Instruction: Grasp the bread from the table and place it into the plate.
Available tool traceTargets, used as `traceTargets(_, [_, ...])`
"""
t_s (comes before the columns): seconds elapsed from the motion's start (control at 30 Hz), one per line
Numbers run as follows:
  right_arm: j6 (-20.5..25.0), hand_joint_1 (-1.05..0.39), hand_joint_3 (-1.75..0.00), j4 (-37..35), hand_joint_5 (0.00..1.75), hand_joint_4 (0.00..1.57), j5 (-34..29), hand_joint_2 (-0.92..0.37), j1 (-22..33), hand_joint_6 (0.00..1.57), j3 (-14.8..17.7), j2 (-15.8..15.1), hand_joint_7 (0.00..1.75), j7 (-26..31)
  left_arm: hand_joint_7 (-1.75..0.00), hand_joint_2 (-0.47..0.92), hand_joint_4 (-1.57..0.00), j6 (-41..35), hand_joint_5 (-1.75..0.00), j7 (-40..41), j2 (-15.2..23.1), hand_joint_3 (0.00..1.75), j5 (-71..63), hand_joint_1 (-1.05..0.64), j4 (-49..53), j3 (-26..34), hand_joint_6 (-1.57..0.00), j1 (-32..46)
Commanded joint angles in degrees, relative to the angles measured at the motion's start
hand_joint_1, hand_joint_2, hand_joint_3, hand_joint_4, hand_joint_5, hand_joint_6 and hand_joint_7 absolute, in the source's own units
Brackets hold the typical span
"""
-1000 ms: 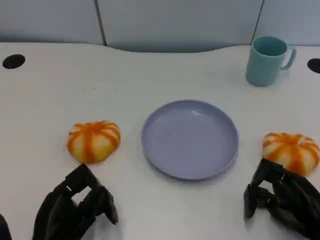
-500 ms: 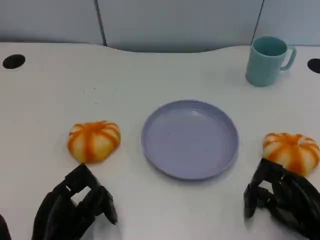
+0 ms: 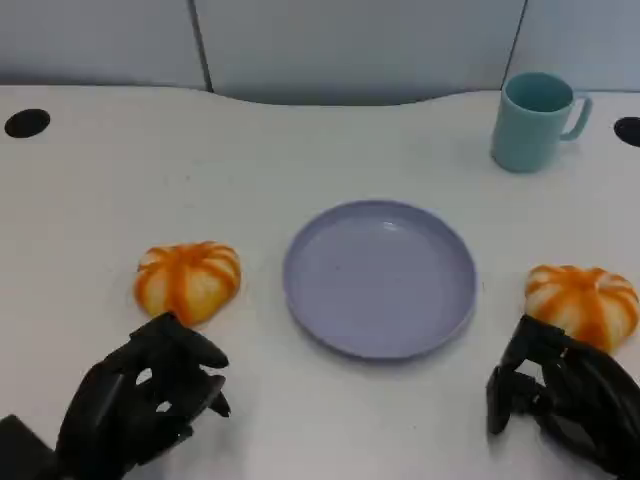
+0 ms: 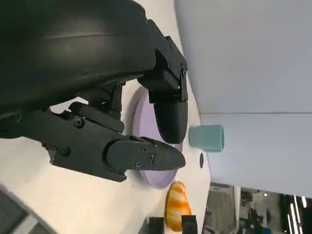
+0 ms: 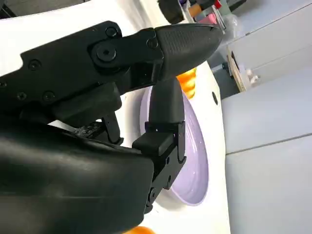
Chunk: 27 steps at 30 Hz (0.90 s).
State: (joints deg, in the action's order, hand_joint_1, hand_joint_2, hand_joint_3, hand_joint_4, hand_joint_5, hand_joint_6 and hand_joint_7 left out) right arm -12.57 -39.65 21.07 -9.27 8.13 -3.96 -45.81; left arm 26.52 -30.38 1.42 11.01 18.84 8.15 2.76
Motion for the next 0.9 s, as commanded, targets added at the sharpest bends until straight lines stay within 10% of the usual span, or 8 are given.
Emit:
traceTargets(0.03, [-0.28,-0.51,-0.25,-0.89,1.75,0.65,-0.79,-0.92,0.54,0.57,-0.1,0.01,1.5,0.42,-0.31,0.92,-0.46,1.51,-0.81,6.4,4.53,0.2,-9.3,-0.52,-5.97,-1.04,-0.57,0.01])
traceTargets(0.57, [-0.63,-0.49,-0.27,-0.57,1.75,0.64,-1.18,-0.92,0.7,0.57,-0.22,0.19,1.5,0.92,0.0,0.88,-0.2,4.25,-0.21,31.05,18.8,0.0,-49.39,-0.61,-13.5,-6.54,-0.32,-4.19])
traceTargets(0.9, [-1.06,-0.5,-0.26,-1.1,1.75,0.65,-1.22,-0.92,0.44,0.57,-0.18,0.51,1.51,0.95,0.0,0.9,0.0,-9.7,-0.04,26.4,24.02,0.0,-59.46,-0.71,-12.42,-14.68,-0.09,-11.89])
